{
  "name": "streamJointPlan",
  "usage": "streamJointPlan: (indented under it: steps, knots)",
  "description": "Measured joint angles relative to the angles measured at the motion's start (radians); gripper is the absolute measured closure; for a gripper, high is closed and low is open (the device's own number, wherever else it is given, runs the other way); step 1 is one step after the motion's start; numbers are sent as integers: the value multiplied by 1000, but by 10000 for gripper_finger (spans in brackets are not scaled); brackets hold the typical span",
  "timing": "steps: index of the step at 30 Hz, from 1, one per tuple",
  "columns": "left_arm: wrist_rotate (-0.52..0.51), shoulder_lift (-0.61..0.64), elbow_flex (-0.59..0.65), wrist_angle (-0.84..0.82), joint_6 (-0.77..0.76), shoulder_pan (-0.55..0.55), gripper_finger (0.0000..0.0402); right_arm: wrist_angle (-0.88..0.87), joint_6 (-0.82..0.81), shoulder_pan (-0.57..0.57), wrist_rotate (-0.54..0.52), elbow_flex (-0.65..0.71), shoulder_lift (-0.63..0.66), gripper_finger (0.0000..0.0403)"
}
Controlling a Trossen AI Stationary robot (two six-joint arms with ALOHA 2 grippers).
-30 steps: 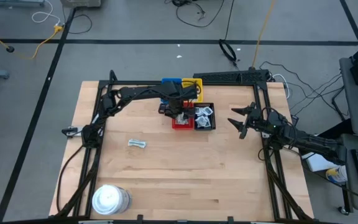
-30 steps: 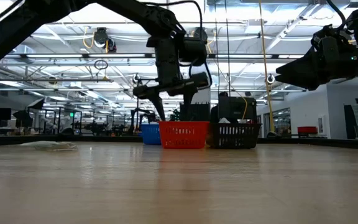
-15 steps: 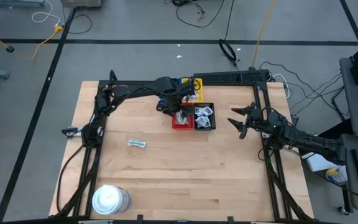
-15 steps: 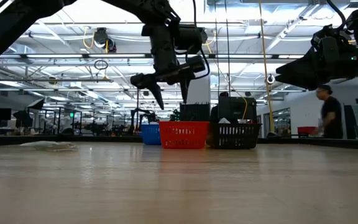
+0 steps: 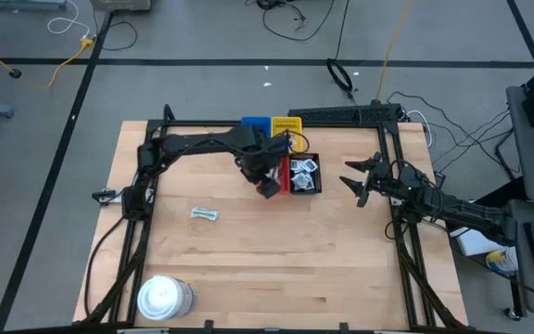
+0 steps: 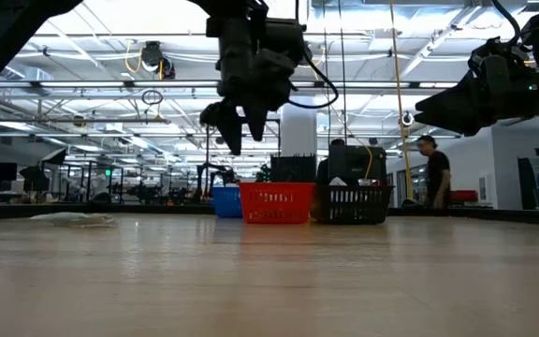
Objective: Pick & Place First Aid Supplies
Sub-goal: Put the top bandage pack into the red bin
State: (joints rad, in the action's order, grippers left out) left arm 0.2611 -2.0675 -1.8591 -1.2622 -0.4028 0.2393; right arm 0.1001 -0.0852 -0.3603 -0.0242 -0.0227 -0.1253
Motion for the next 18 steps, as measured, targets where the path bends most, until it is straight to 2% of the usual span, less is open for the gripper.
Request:
streamJointPlan:
  steps: [6,18]
  knots:
    - [-27,111,154,36,103,-35,142,-1,0,0,0,0,0,140]
    - [-99,433,616,99,164,-127,143,-3,0,0,0,0,0,140]
